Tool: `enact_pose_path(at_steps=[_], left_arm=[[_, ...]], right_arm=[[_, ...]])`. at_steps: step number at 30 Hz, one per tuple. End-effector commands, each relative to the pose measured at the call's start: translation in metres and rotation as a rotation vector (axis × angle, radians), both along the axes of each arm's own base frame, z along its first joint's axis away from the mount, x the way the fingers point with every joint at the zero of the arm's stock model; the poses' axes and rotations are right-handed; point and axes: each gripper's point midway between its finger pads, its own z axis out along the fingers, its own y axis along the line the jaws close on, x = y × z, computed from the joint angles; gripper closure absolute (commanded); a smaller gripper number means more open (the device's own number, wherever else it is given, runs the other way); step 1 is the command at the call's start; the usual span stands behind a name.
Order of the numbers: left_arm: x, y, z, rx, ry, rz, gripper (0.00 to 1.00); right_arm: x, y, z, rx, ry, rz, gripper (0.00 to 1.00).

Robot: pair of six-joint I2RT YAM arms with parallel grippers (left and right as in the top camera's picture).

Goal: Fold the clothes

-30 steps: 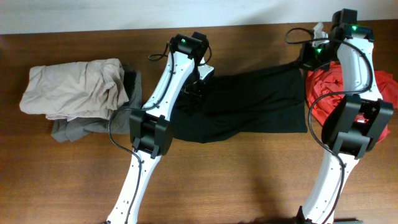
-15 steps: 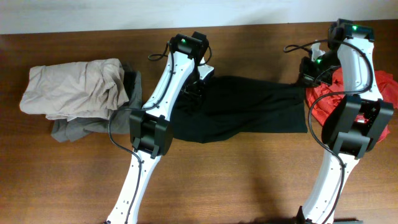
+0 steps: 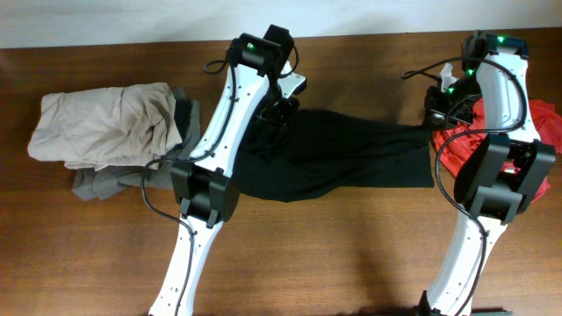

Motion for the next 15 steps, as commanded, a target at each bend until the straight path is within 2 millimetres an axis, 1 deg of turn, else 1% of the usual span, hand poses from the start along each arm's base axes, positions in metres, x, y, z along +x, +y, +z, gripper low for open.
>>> enact_pose_path(at_steps=[1, 4, 9, 11, 12, 13, 14, 15], left_arm=[[-0.001, -0.005, 0.015, -0.042, -0.011, 0.007, 0.66], [-0.002, -0.005, 0.015, -0.042, -0.011, 0.007, 0.66], [-0.002, -0.005, 0.017, -0.044, -0.014, 0.007, 0.66], [-0.002, -0.005, 0.018, -0.045, -0.018, 0.007, 0.66], [-0.002, -0.005, 0.019, -0.046, -0.02, 0.006, 0.66], [-0.002, -0.005, 0.021, -0.047, -0.023, 0.006, 0.66], [-0.002, -0.005, 0.021, -0.047, -0.024, 0.006, 0.66], [-0.001, -0.004, 0.023, -0.049, -0.028, 0.007, 0.66]], right_arm=[[-0.007, -0.001, 0.011, -0.024, 0.006, 0.008, 0.9], [-0.016, -0.002, 0.008, -0.029, 0.053, 0.01, 0.9], [-0.033, -0.015, -0.005, -0.119, 0.146, -0.039, 0.9], [-0.036, -0.02, -0.011, -0.146, 0.165, -0.057, 0.88], [-0.036, -0.02, -0.014, -0.147, 0.163, -0.057, 0.82], [-0.035, -0.02, -0.016, -0.146, 0.161, -0.057, 0.72], [-0.035, -0.02, -0.016, -0.146, 0.16, -0.057, 0.58], [-0.033, -0.02, -0.017, -0.147, 0.152, -0.058, 0.51]])
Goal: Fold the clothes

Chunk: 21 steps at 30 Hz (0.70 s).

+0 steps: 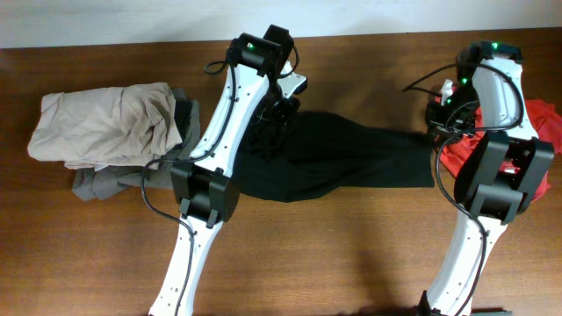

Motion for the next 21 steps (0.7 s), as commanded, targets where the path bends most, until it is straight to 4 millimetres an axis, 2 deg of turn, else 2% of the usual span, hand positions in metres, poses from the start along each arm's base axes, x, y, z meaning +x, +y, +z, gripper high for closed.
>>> enact_pose_path(at_steps=[1, 6, 10, 11, 12, 14, 17, 21], left_arm=[[0.0, -0.002, 0.025, -0.034, -0.039, 0.008, 0.66], [0.004, 0.009, 0.049, -0.006, -0.114, 0.019, 0.66], [0.004, 0.019, 0.088, -0.006, -0.207, 0.026, 0.56], [0.003, 0.026, 0.11, 0.004, -0.264, 0.033, 0.5], [0.003, 0.031, 0.123, 0.016, -0.301, 0.04, 0.49], [0.001, 0.043, 0.146, 0.04, -0.368, 0.058, 0.44], [-0.002, 0.065, 0.184, 0.083, -0.475, 0.098, 0.37], [-0.011, 0.098, 0.23, 0.083, -0.579, 0.167, 0.34]], right_arm=[[0.002, -0.007, 0.004, -0.052, -0.016, -0.012, 0.5], [0.011, -0.014, 0.016, -0.069, -0.063, -0.043, 0.49], [0.021, -0.02, 0.038, -0.063, -0.142, -0.064, 0.46], [0.024, -0.018, 0.049, -0.033, -0.182, -0.053, 0.37], [0.026, -0.013, 0.053, 0.01, -0.207, -0.03, 0.3], [0.028, -0.005, 0.056, 0.087, -0.241, 0.01, 0.23], [0.026, -0.004, 0.053, 0.129, -0.246, 0.031, 0.14], [0.017, -0.004, 0.041, 0.147, -0.212, 0.039, 0.07]])
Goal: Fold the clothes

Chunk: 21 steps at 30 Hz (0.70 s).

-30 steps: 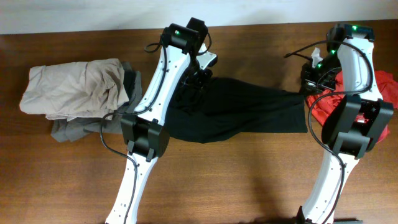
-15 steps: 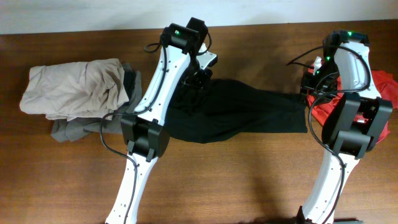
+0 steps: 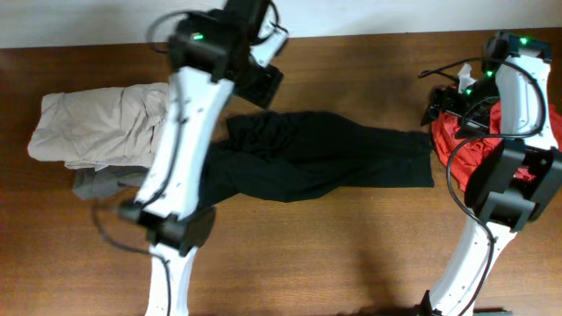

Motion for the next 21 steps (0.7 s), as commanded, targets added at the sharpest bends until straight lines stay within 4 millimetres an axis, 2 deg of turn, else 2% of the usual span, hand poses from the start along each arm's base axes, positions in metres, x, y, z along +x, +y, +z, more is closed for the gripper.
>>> enact_pose_path(at_steps=[1, 3, 4, 5, 8, 14, 19, 21], left_arm=[[-0.006, 0.047, 0.052, 0.018, -0.137, 0.102, 0.33], [-0.01, 0.066, 0.068, 0.002, -0.172, 0.146, 0.33], [-0.014, 0.088, 0.084, -0.016, -0.205, 0.206, 0.33], [-0.016, 0.098, 0.09, -0.028, -0.217, 0.232, 0.33], [-0.02, 0.115, 0.1, -0.071, -0.23, 0.262, 0.32], [-0.019, 0.133, 0.102, -0.109, -0.225, 0.296, 0.32], [-0.018, 0.136, 0.103, -0.108, -0.226, 0.304, 0.32], [-0.018, 0.136, 0.103, -0.108, -0.226, 0.304, 0.33]], right_arm=[[-0.007, 0.008, -0.001, 0.051, -0.011, 0.043, 0.05], [-0.013, 0.01, -0.012, 0.061, 0.015, 0.042, 0.03], [-0.02, 0.013, -0.027, 0.072, 0.045, 0.041, 0.0], [-0.025, 0.014, -0.035, 0.078, 0.062, 0.04, 0.0], [-0.034, 0.017, -0.054, 0.089, 0.094, 0.034, 0.0], [-0.036, 0.033, -0.079, 0.176, 0.067, 0.02, 0.0], [-0.035, 0.053, -0.093, 0.287, 0.024, 0.002, 0.01], [-0.041, 0.063, -0.098, 0.336, 0.031, -0.007, 0.05]])
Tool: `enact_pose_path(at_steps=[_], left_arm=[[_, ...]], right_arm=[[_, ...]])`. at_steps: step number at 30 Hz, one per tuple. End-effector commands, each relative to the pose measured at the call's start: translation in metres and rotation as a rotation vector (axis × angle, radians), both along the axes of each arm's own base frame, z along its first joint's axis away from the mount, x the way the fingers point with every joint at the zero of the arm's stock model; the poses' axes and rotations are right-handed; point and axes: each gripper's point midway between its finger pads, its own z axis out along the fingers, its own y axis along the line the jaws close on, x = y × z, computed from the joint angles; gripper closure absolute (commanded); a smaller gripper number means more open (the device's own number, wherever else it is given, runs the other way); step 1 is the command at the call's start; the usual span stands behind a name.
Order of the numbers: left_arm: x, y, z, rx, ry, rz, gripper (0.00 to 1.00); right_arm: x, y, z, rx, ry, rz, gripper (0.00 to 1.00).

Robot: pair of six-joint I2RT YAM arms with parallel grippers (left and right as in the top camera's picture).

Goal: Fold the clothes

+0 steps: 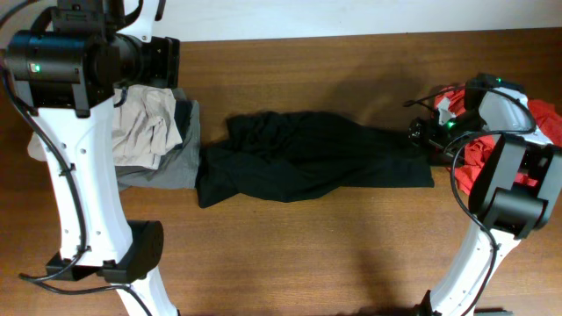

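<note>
A black garment (307,158) lies stretched across the middle of the table, its left part bunched in folds. My left arm is raised high at the far left. Its gripper (165,54) hangs over the beige pile, well clear of the black garment, and its jaws are too dark to read. My right gripper (421,136) sits low at the black garment's right end. Whether it holds the cloth does not show.
A beige pile of clothes (145,123) lies at the left on a grey garment (162,167). A red garment (546,118) is heaped at the right edge behind the right arm. The arm bases stand at the front of the wooden table (334,254).
My left arm has gone from just above the black garment's upper left corner to far left over the beige pile. My right gripper has come down and left to the garment's right end.
At first my left gripper was down on the black garment's upper left part and my right gripper hovered by the red heap. Then the left gripper was off the cloth, leaving it bunched. Now it is far left, and the right gripper is at the garment's right end.
</note>
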Motion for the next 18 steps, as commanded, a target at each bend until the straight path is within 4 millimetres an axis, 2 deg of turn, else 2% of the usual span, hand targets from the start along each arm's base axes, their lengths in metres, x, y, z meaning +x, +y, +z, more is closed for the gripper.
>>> enact_pose_path(at_steps=[1, 4, 6, 8, 9, 10, 11, 12, 14, 18], left_arm=[[-0.004, -0.001, 0.007, -0.023, -0.018, 0.0, 0.33], [-0.004, -0.001, 0.007, -0.023, -0.018, 0.0, 0.32], [-0.004, 0.0, 0.007, -0.023, -0.018, 0.0, 0.33], [-0.004, 0.0, 0.007, -0.023, -0.018, 0.0, 0.33], [-0.004, -0.001, 0.007, -0.023, -0.018, 0.0, 0.33], [-0.004, -0.001, 0.007, -0.023, -0.018, 0.0, 0.33], [-0.004, -0.001, 0.007, -0.023, -0.018, 0.0, 0.33], [-0.004, -0.001, 0.007, -0.023, -0.018, 0.0, 0.33], [-0.004, -0.001, 0.007, -0.023, -0.018, 0.0, 0.33], [-0.004, 0.0, 0.007, -0.023, -0.018, 0.0, 0.33]], right_arm=[[-0.017, 0.029, -0.024, 0.15, 0.047, -0.006, 0.08], [-0.027, 0.034, -0.033, 0.16, 0.068, -0.003, 0.23], [-0.028, 0.034, -0.035, 0.161, 0.057, 0.016, 0.5], [-0.026, 0.031, -0.035, 0.158, 0.049, 0.008, 0.66], [-0.023, 0.027, -0.033, 0.155, 0.04, 0.001, 0.82], [-0.022, 0.024, -0.031, 0.154, 0.034, -0.005, 0.92], [-0.019, 0.021, -0.028, 0.152, 0.029, -0.01, 0.96], [-0.016, 0.018, -0.022, 0.149, 0.024, -0.015, 0.96], [-0.008, 0.008, -0.004, 0.121, 0.008, -0.018, 0.96], [0.002, -0.023, 0.04, -0.051, -0.009, -0.021, 0.96]])
